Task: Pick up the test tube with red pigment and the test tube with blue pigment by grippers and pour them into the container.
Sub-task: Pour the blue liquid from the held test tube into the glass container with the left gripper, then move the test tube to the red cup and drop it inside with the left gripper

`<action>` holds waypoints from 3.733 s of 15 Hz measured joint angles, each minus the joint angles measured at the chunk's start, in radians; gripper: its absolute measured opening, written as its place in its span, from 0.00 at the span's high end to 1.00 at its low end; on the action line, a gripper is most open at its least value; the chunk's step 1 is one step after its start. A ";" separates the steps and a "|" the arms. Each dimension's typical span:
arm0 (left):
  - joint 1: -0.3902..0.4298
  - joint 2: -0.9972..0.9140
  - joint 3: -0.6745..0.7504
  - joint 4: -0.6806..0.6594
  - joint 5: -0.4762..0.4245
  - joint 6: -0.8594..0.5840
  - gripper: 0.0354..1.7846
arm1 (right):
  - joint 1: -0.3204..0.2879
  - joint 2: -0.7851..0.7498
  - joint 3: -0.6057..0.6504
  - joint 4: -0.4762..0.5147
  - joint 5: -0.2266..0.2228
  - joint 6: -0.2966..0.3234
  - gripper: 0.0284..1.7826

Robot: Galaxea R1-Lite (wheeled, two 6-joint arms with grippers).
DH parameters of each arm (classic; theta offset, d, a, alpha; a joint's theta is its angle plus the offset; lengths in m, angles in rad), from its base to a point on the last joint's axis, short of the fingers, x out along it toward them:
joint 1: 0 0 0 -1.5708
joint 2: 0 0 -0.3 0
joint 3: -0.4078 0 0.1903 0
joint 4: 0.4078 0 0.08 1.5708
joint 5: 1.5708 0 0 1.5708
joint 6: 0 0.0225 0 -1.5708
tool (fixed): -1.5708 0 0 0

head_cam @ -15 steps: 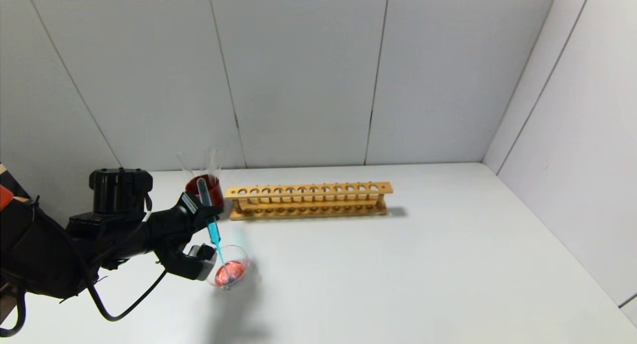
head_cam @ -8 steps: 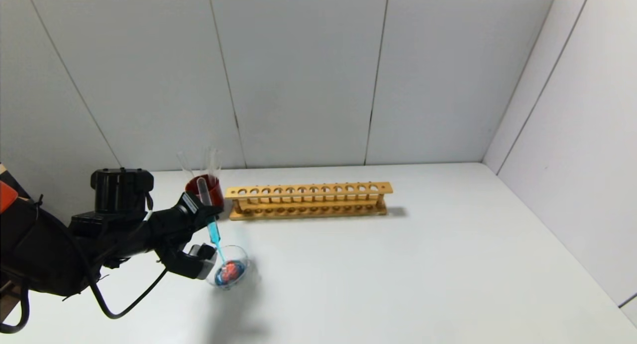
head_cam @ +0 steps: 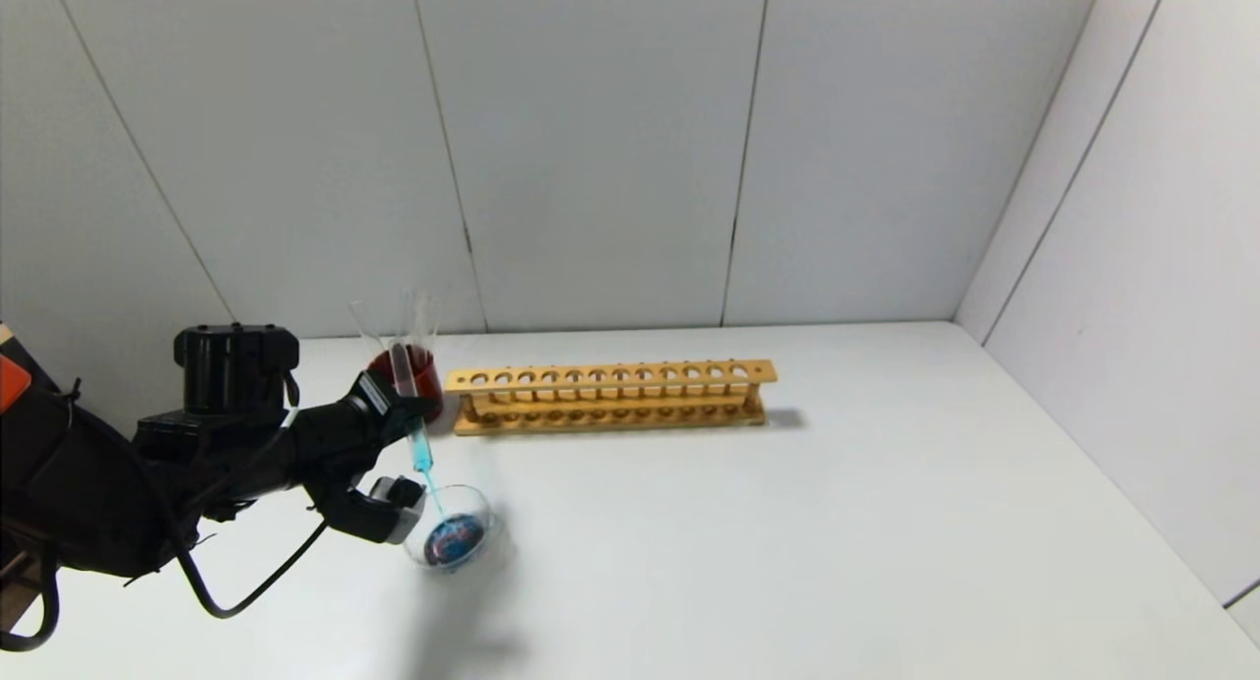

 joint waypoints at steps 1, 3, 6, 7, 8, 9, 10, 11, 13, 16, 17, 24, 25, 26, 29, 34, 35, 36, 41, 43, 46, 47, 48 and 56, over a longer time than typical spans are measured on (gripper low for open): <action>0.000 0.000 -0.003 0.000 0.000 0.014 0.84 | 0.000 0.000 0.000 0.000 0.000 0.000 0.02; 0.000 -0.002 -0.026 0.005 -0.003 0.066 0.84 | 0.000 0.000 0.000 0.000 0.000 0.000 0.02; 0.000 0.001 -0.037 0.007 -0.003 0.072 0.84 | 0.000 0.000 0.000 0.000 0.000 0.000 0.02; -0.001 0.002 -0.038 0.006 -0.002 0.073 0.84 | 0.000 0.000 0.000 0.000 0.000 0.000 0.02; -0.001 0.002 -0.039 0.003 -0.003 0.078 0.84 | 0.000 0.000 0.000 0.000 0.000 0.000 0.02; -0.001 0.002 -0.040 0.002 -0.003 0.082 0.84 | 0.000 0.000 0.000 0.000 0.000 0.000 0.02; -0.001 0.001 -0.042 0.001 -0.003 0.089 0.84 | 0.000 0.000 0.000 0.000 0.000 0.000 0.02; -0.001 0.000 -0.043 0.001 -0.006 0.105 0.84 | 0.000 0.000 0.000 0.000 0.000 0.000 0.02; -0.001 -0.006 -0.044 0.002 -0.023 0.134 0.84 | 0.000 0.000 0.000 0.000 0.000 0.000 0.02; -0.003 -0.023 -0.045 0.006 -0.043 0.186 0.84 | 0.000 0.000 0.000 0.000 0.000 0.000 0.02; -0.003 -0.029 -0.045 0.007 -0.043 0.194 0.84 | 0.000 0.000 0.000 0.000 0.000 0.000 0.02; -0.003 -0.046 -0.060 0.001 -0.038 0.262 0.84 | 0.000 0.000 0.000 0.000 0.000 0.000 0.02; -0.003 -0.047 -0.070 0.001 -0.038 0.277 0.84 | 0.000 0.000 0.000 0.000 0.000 0.000 0.02; -0.003 -0.048 -0.080 0.001 -0.038 0.293 0.84 | 0.000 0.000 0.000 0.000 0.000 0.000 0.02; -0.003 -0.051 -0.111 -0.001 -0.042 0.336 0.84 | 0.000 0.000 0.000 0.000 0.000 0.000 0.02; -0.010 -0.060 -0.121 0.001 -0.042 0.345 0.84 | 0.000 0.000 0.000 0.000 0.000 0.000 0.02; -0.010 -0.061 -0.121 0.001 -0.041 0.346 0.84 | 0.000 0.000 0.000 0.000 0.000 0.000 0.02; -0.011 -0.063 -0.121 0.001 -0.042 0.351 0.84 | 0.000 0.000 0.000 0.000 0.000 0.000 0.02; -0.011 -0.073 -0.094 -0.002 -0.001 0.251 0.84 | 0.000 0.000 0.000 0.000 0.000 0.000 0.02; -0.011 -0.085 -0.088 -0.003 0.030 0.113 0.84 | 0.000 0.000 0.000 0.000 0.000 0.000 0.02; -0.029 -0.122 -0.096 -0.003 0.106 -0.189 0.84 | 0.000 0.000 0.000 0.000 0.000 0.000 0.02; -0.039 -0.151 -0.100 -0.001 0.164 -0.310 0.84 | 0.000 0.000 0.000 0.000 0.000 0.000 0.02; -0.049 -0.184 -0.105 0.004 0.238 -0.421 0.84 | 0.000 0.000 0.000 0.000 0.000 0.000 0.02; -0.079 -0.299 -0.281 0.231 0.602 -1.377 0.84 | 0.000 0.000 0.000 0.000 0.000 0.000 0.02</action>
